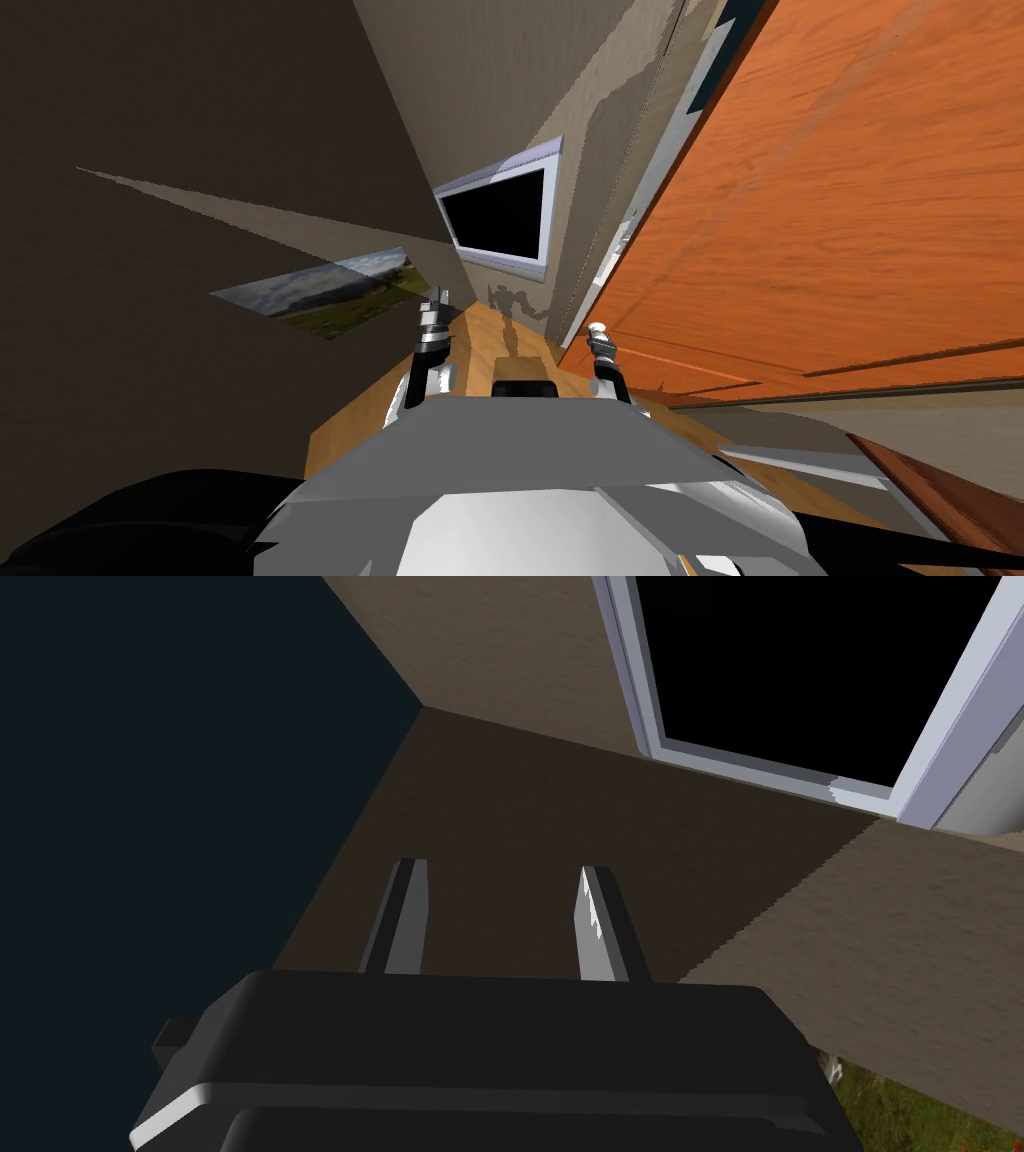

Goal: Pull the door open

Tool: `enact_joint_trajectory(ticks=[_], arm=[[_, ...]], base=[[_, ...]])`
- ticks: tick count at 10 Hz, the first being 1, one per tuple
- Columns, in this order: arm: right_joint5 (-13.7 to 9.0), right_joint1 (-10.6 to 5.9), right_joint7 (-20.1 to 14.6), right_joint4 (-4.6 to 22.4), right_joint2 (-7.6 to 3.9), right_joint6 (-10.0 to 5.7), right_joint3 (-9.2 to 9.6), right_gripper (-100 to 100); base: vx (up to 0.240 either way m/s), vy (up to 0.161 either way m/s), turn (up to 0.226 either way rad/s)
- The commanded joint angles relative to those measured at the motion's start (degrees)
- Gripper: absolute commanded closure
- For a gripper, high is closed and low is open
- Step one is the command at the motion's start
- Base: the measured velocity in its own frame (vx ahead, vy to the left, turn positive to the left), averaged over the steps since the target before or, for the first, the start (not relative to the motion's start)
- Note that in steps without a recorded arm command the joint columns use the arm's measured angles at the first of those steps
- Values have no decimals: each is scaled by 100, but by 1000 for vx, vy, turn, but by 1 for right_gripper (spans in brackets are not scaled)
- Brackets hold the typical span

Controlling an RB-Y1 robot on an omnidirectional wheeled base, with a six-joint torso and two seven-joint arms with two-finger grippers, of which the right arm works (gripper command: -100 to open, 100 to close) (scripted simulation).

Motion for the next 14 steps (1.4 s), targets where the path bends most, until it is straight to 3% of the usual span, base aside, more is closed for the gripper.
enact_joint_trajectory(ticks=[1, 7, 9, 10, 11, 14], arm=[[49, 93, -177, -56, -76, -9, 156, 100], [210, 312, -838, -196, -483, -120, 646, 100], [251, 368, -1005, -231, -586, -148, 770, 100], [234, 330, -942, -197, -556, -133, 722, 100], [302, 418, -1094, -228, -657, -217, 874, 100], [395, 532, -1297, -284, -815, -354, 1076, 100]], base=[[-226, -57, 167], [-214, -37, 148], [-217, -17, 113], [-113, -6, 25], [-160, -19, 123], [-246, -26, 101]])
